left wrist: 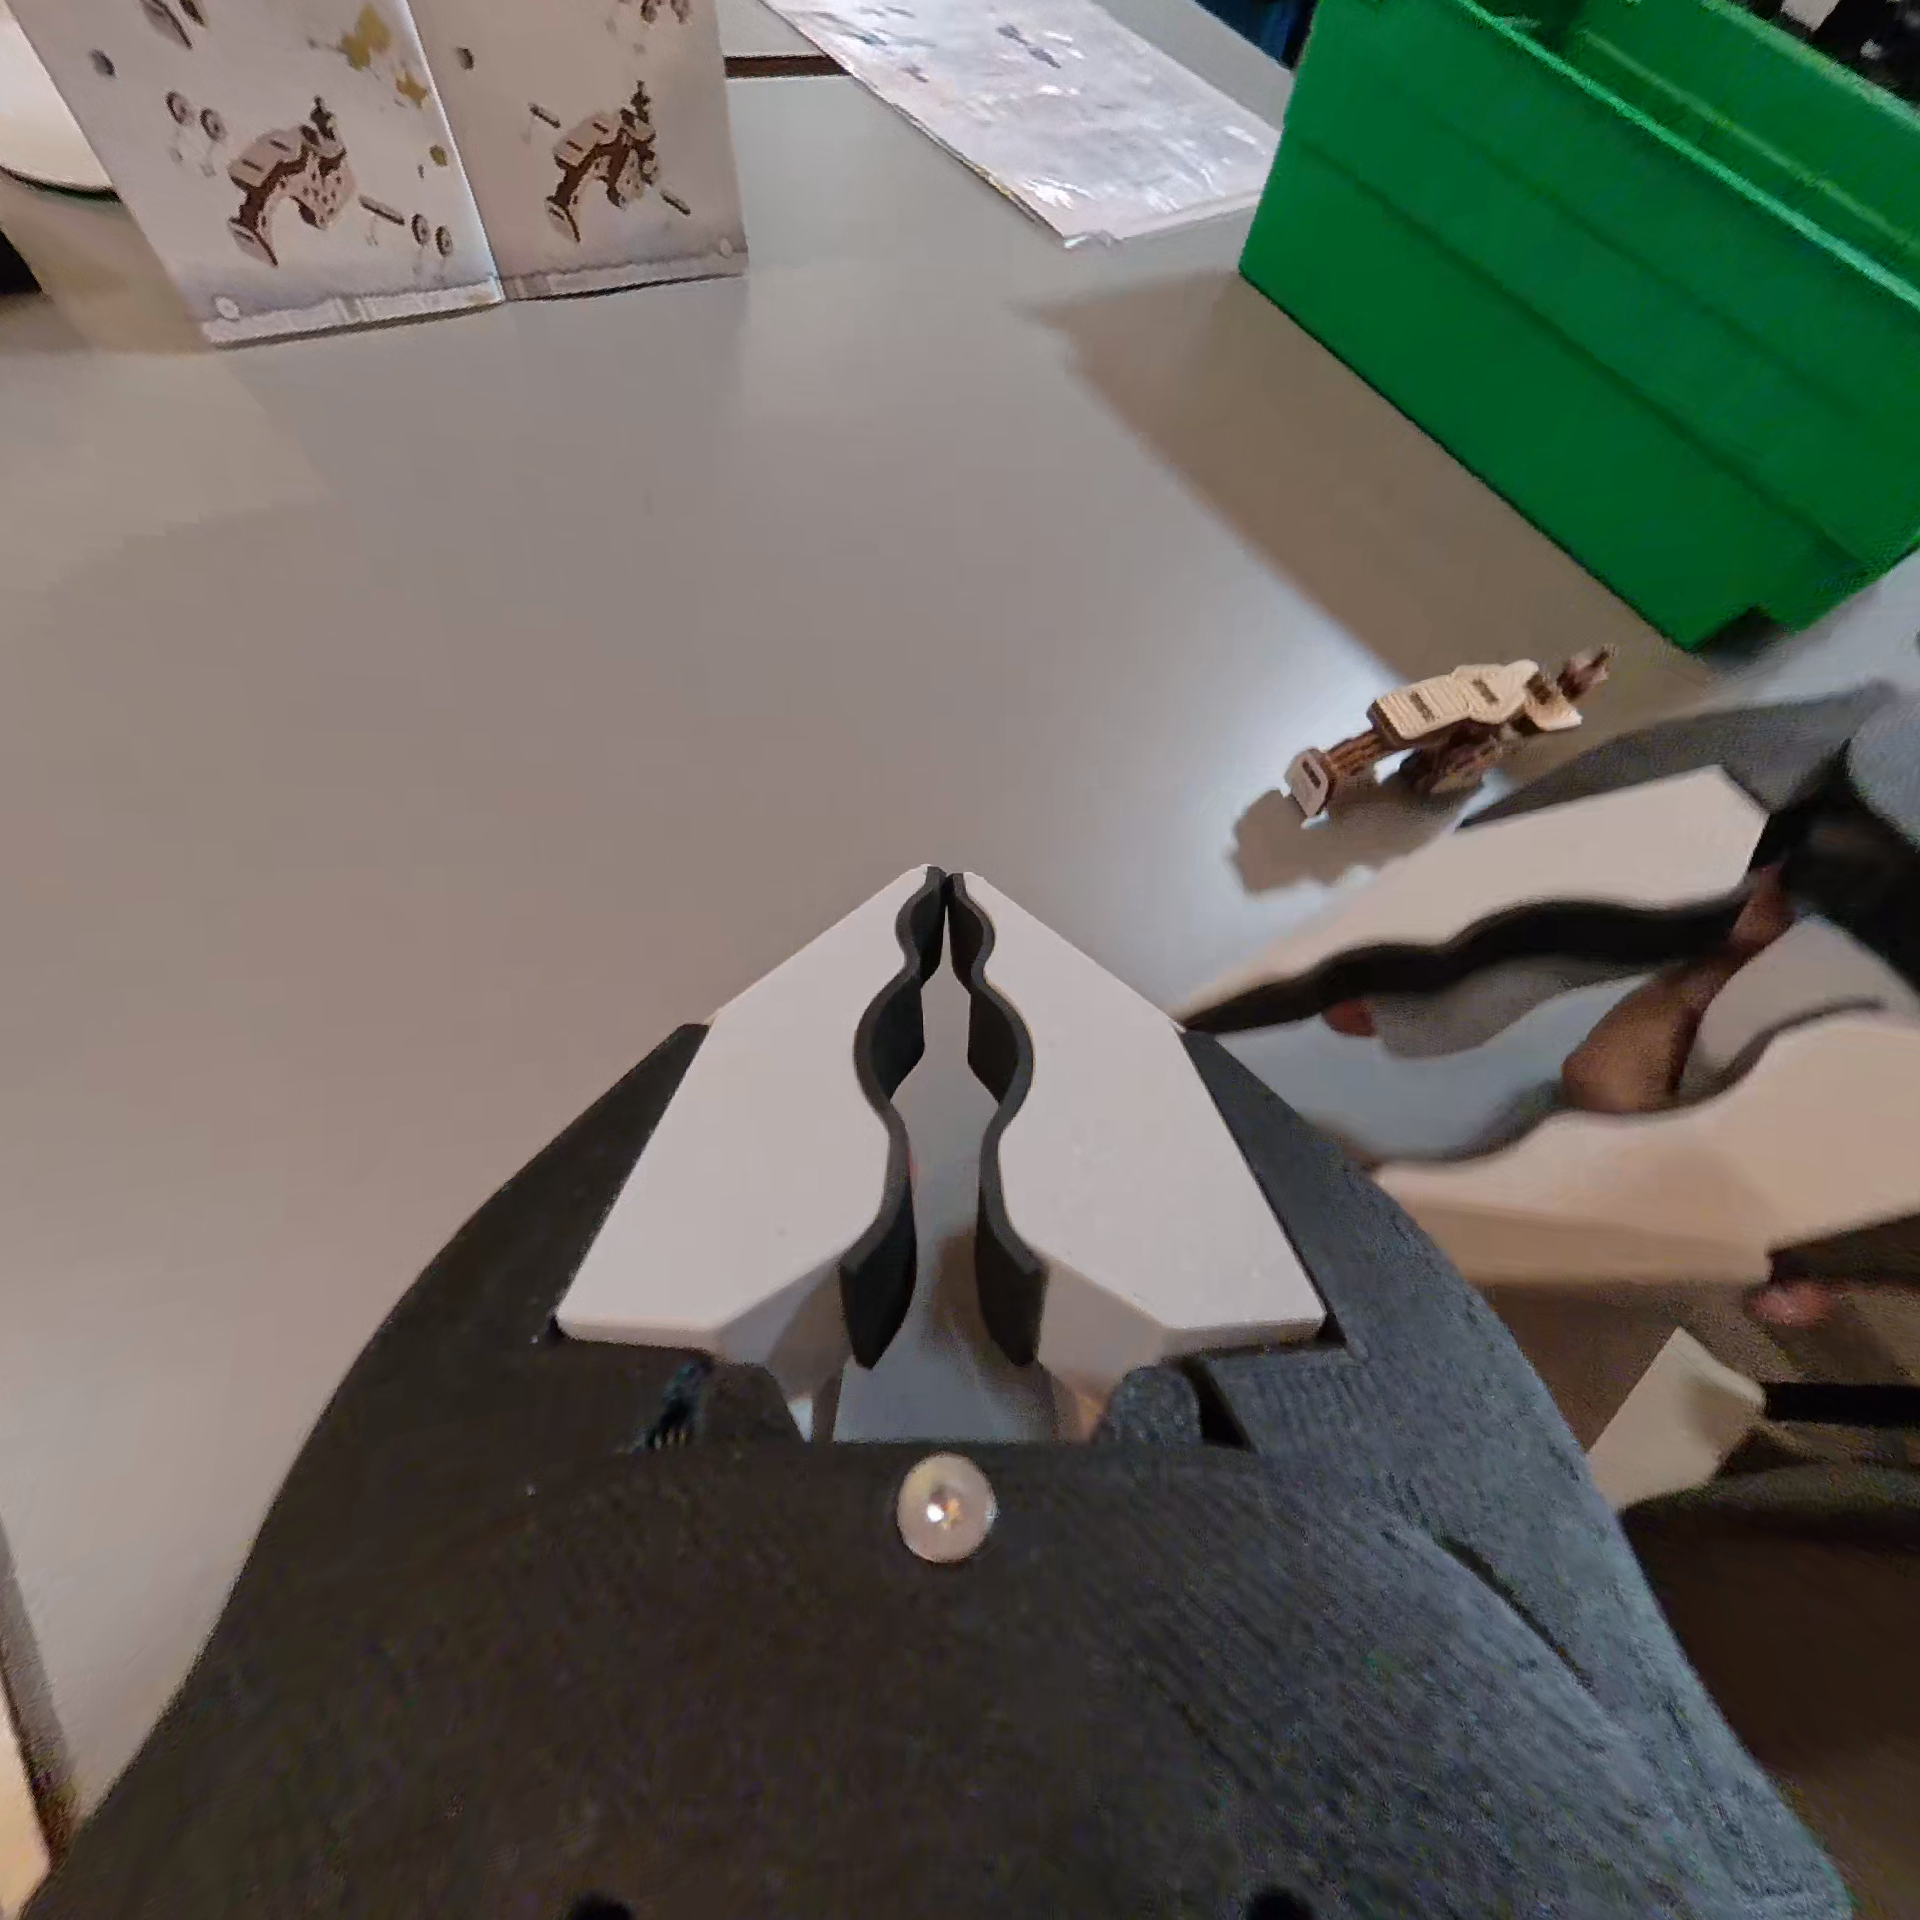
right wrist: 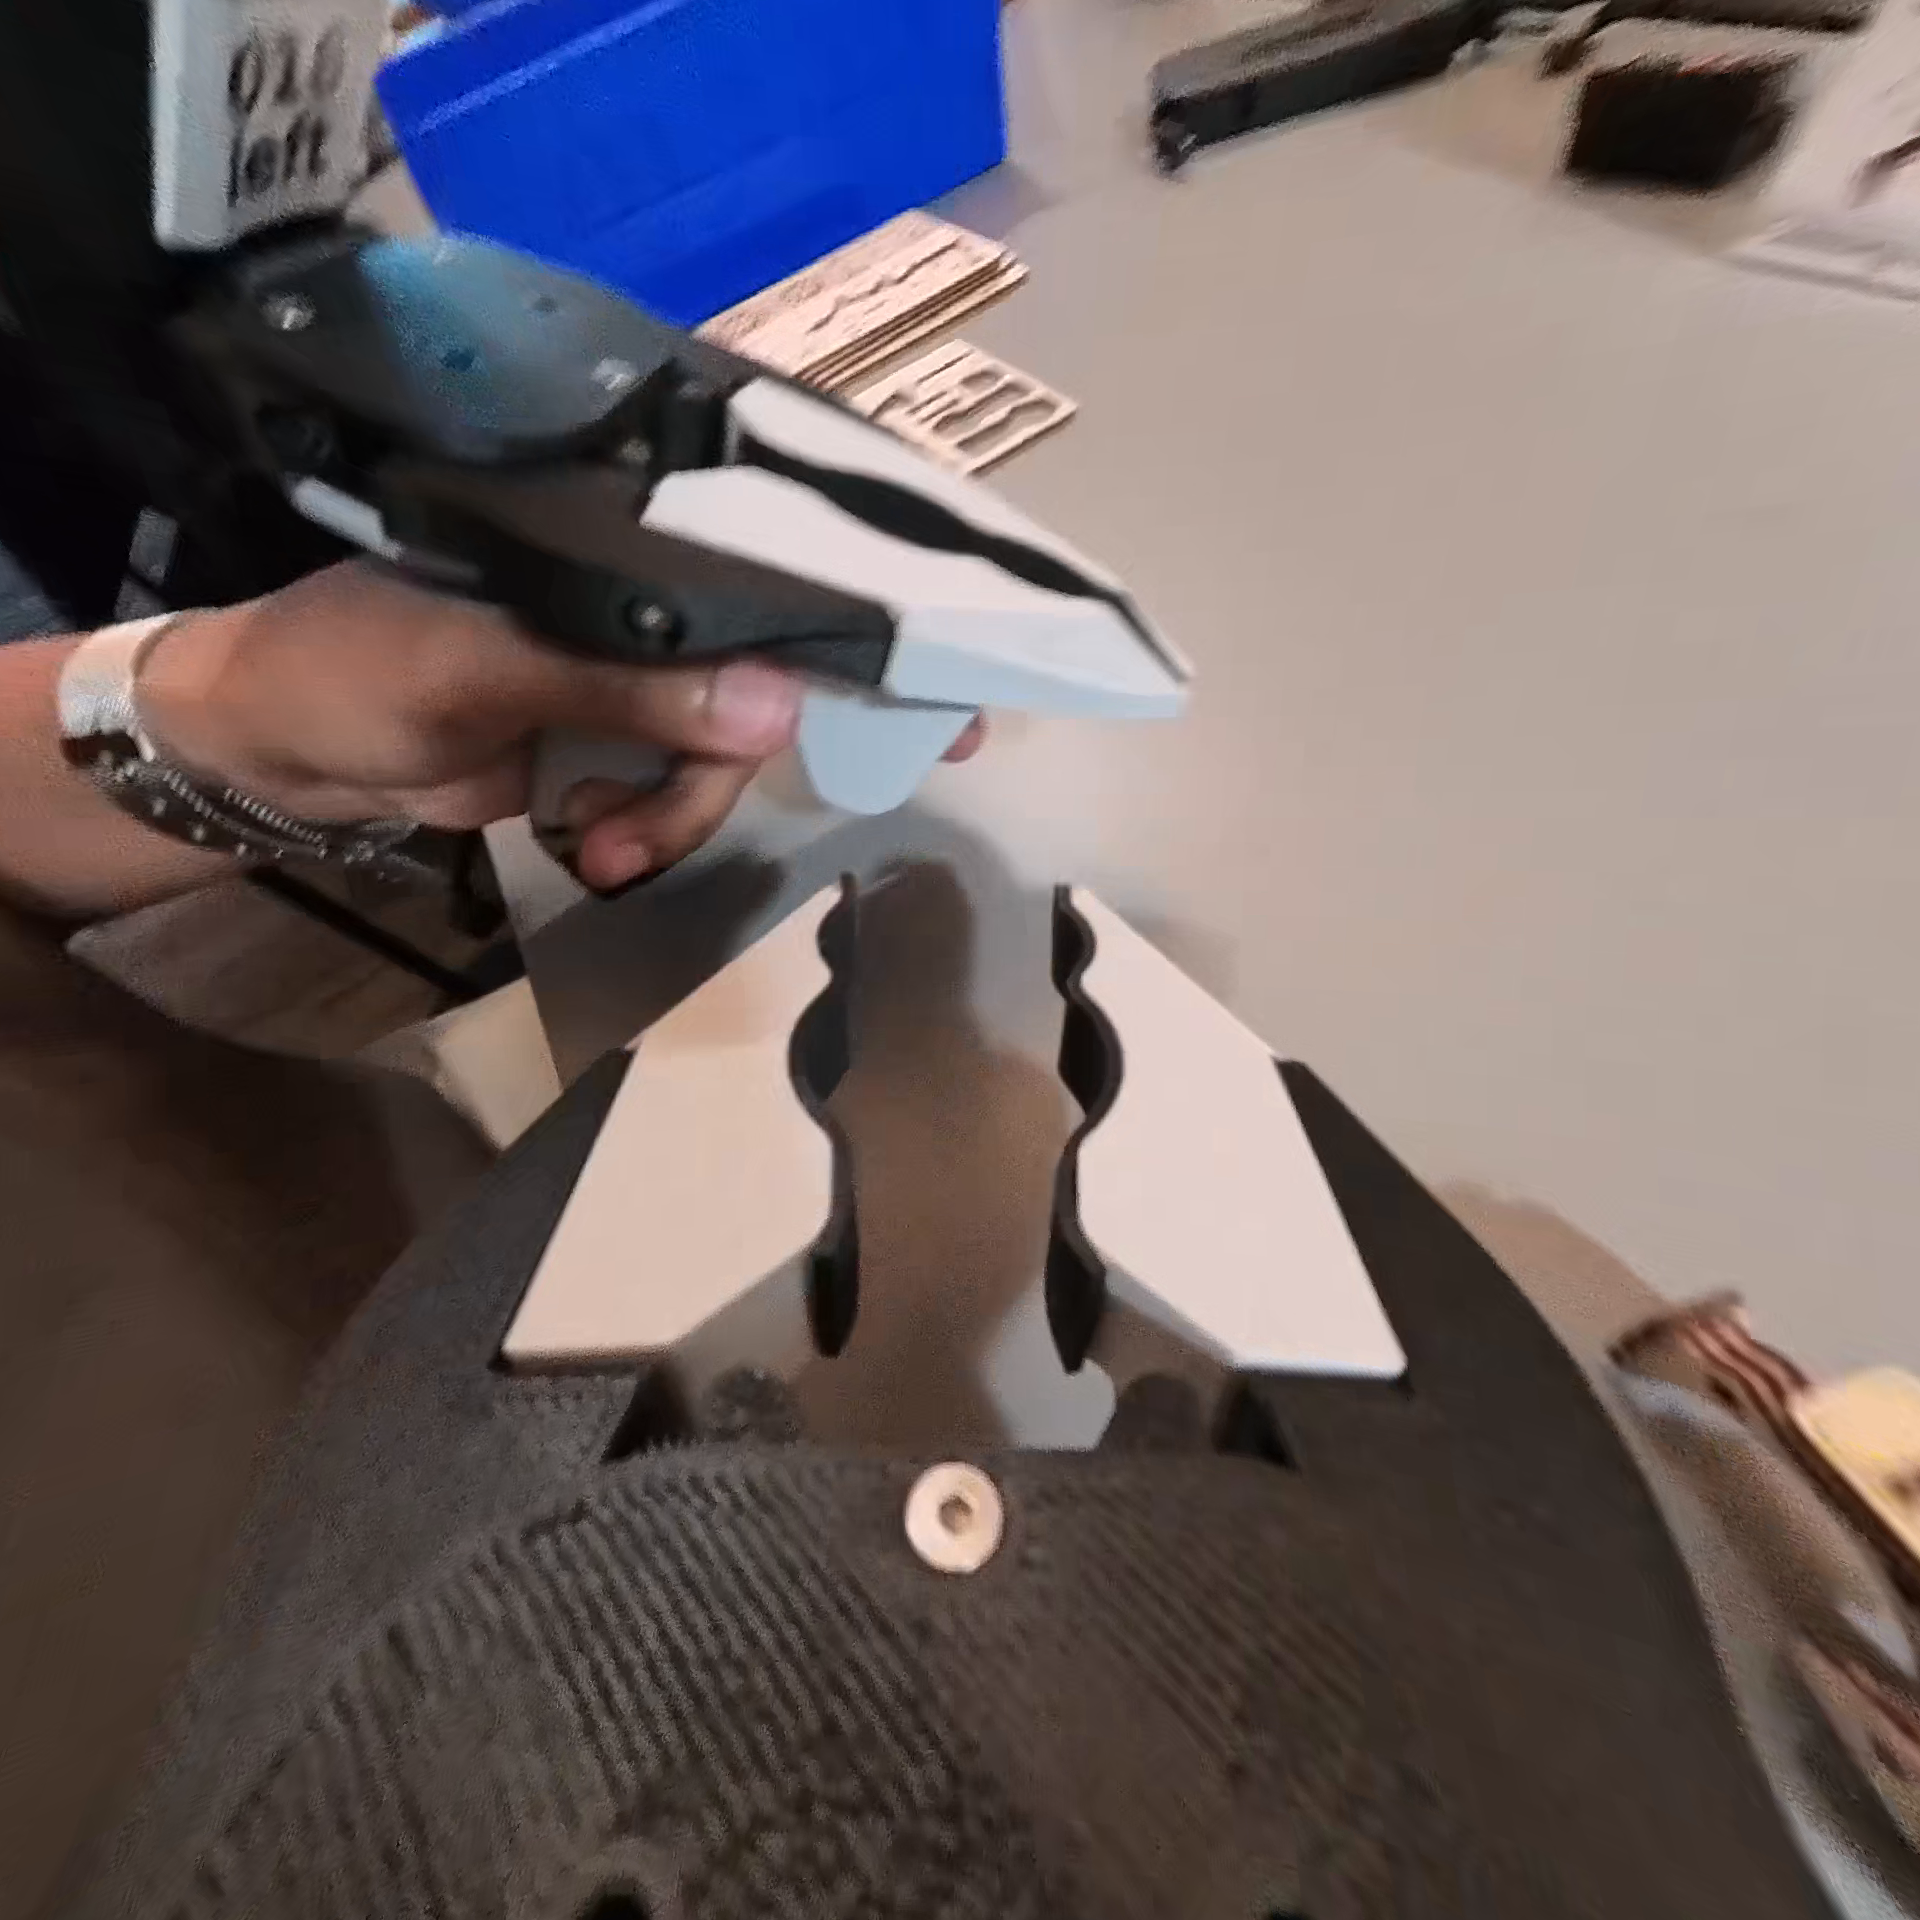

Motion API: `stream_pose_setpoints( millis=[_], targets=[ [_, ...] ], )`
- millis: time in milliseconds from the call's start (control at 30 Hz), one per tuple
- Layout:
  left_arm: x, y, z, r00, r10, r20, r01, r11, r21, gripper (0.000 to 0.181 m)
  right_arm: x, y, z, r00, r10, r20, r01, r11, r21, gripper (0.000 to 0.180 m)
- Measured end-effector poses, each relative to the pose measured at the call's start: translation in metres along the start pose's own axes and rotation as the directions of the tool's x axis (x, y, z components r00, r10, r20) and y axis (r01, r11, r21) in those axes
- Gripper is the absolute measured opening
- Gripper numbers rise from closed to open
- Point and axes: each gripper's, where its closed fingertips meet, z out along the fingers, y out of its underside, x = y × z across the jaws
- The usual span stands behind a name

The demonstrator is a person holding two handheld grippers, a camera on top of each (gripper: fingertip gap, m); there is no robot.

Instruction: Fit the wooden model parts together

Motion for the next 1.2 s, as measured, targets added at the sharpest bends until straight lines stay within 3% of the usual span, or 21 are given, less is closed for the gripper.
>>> stream_pose_setpoints(
  millis=[167, 300, 367, 467, 533, 600, 667, 833, 1200],
  targets=[
    [-0.012, -0.012, 0.015, 0.995, -0.086, -0.045, 0.087, 0.996, 0.007, 0.0, 0.002, -0.017, 0.009, 0.993, 0.056, 0.1, -0.06, 0.997, 0.044, 0.036],
    [0.003, -0.029, 0.03, 0.992, -0.043, -0.119, 0.045, 0.999, 0.016, 0.0, 0.019, -0.04, -0.005, 0.998, 0.016, 0.066, -0.023, 0.994, 0.11, 0.033],
    [0.012, -0.033, 0.037, 0.99, -0.014, -0.144, 0.017, 1.0, 0.022, 0.0, 0.034, -0.058, -0.028, 0.999, -0.036, -0.012, 0.037, 0.986, 0.162, 0.031],
    [0.028, -0.03, 0.045, 0.981, 0.043, -0.189, -0.041, 0.999, 0.017, 0.0, 0.081, -0.069, -0.088, 0.957, -0.111, -0.269, 0.166, 0.967, 0.191, 0.027],
    [0.038, -0.026, 0.045, 0.973, 0.084, -0.214, -0.082, 0.996, 0.022, 0.0, 0.116, -0.051, -0.129, 0.902, -0.096, -0.42, 0.177, 0.971, 0.158, 0.025],
    [0.042, -0.02, 0.046, 0.971, 0.099, -0.216, -0.097, 0.995, 0.02, 0.0, 0.135, -0.018, -0.154, 0.877, -0.056, -0.477, 0.12, 0.987, 0.105, 0.024],
    [0.046, -0.019, 0.045, 0.969, 0.098, -0.228, -0.096, 0.995, 0.02, 0.001, 0.133, 0.008, -0.159, 0.885, -0.041, -0.465, 0.074, 0.996, 0.053, 0.028],
    [0.054, -0.018, 0.043, 0.961, 0.09, -0.262, -0.086, 0.996, 0.028, 0.002, 0.131, 0.045, -0.146, 0.881, -0.185, -0.436, 0.126, 0.979, -0.16, 0.026],
    [0.05, -0.011, 0.036, 0.952, 0.009, -0.305, -0.013, 1.0, -0.012, 0.007, 0.127, 0.057, -0.146, 0.967, -0.086, -0.238, 0.047, 0.985, -0.164, 0.034]
  ],
)
